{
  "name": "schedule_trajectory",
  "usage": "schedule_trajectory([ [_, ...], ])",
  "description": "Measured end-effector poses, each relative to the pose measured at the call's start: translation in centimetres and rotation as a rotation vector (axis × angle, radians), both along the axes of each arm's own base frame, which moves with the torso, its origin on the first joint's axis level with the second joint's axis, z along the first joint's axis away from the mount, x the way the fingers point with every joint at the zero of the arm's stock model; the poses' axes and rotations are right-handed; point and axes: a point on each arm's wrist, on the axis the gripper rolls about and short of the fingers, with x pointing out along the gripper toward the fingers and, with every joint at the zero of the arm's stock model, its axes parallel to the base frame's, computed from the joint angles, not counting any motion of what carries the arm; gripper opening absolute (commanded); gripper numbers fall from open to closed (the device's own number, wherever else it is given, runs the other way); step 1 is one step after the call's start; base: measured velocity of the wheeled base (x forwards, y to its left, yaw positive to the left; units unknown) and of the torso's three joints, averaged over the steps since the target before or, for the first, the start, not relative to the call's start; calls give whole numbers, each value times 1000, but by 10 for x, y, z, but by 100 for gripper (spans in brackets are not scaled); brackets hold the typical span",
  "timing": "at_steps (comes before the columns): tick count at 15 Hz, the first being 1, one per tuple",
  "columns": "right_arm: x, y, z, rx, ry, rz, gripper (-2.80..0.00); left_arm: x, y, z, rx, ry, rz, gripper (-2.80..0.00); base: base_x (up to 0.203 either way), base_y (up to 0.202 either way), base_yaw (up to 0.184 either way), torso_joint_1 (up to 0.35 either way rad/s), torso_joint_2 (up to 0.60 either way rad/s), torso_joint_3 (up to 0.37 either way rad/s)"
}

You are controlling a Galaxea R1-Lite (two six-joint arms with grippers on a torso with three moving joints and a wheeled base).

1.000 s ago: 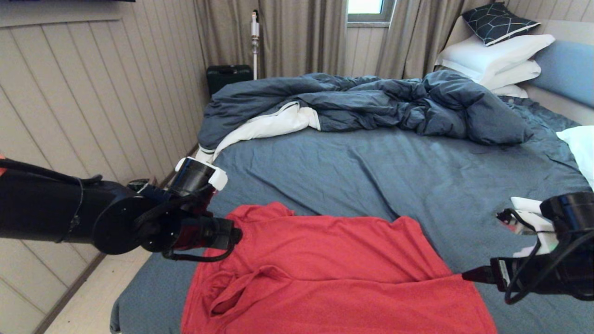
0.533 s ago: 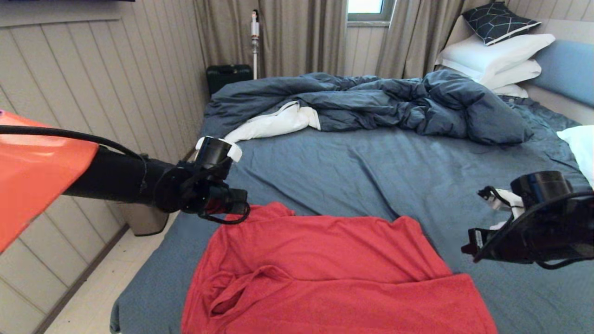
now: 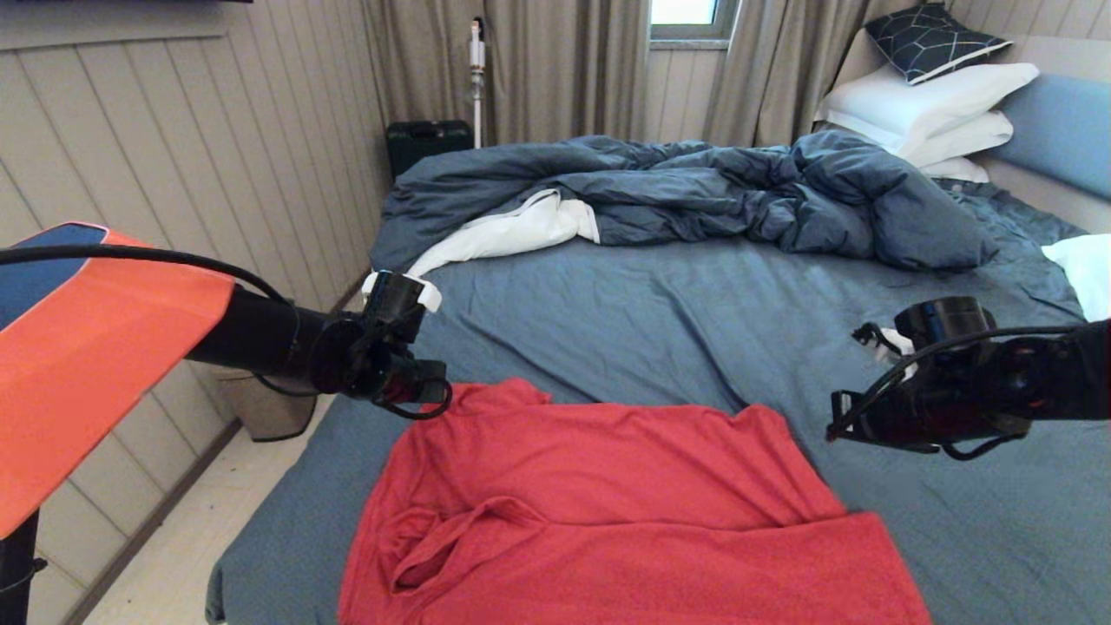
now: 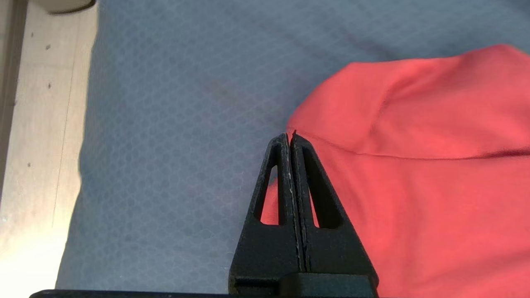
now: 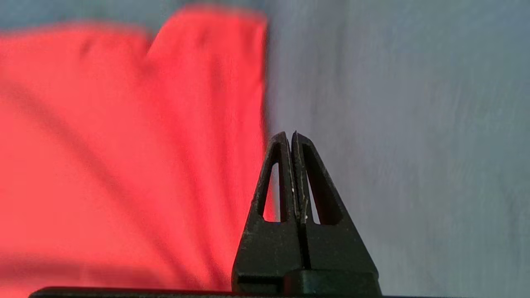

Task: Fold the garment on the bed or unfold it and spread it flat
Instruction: Fold the red T-shirt

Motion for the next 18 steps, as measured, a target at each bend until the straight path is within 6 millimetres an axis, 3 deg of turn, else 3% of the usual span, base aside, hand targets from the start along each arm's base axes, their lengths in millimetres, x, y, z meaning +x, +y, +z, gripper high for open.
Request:
schedule_trajectory([
  [12,56,35,-23,-77,-3,-92,0,-1,2,-9,10,29,7,-280,0,0,0,0,0,0],
  [18,66,58,-37,-81,13,-42,0,-5,4,-15,17,50,9,-280,0,0,0,0,0,0],
])
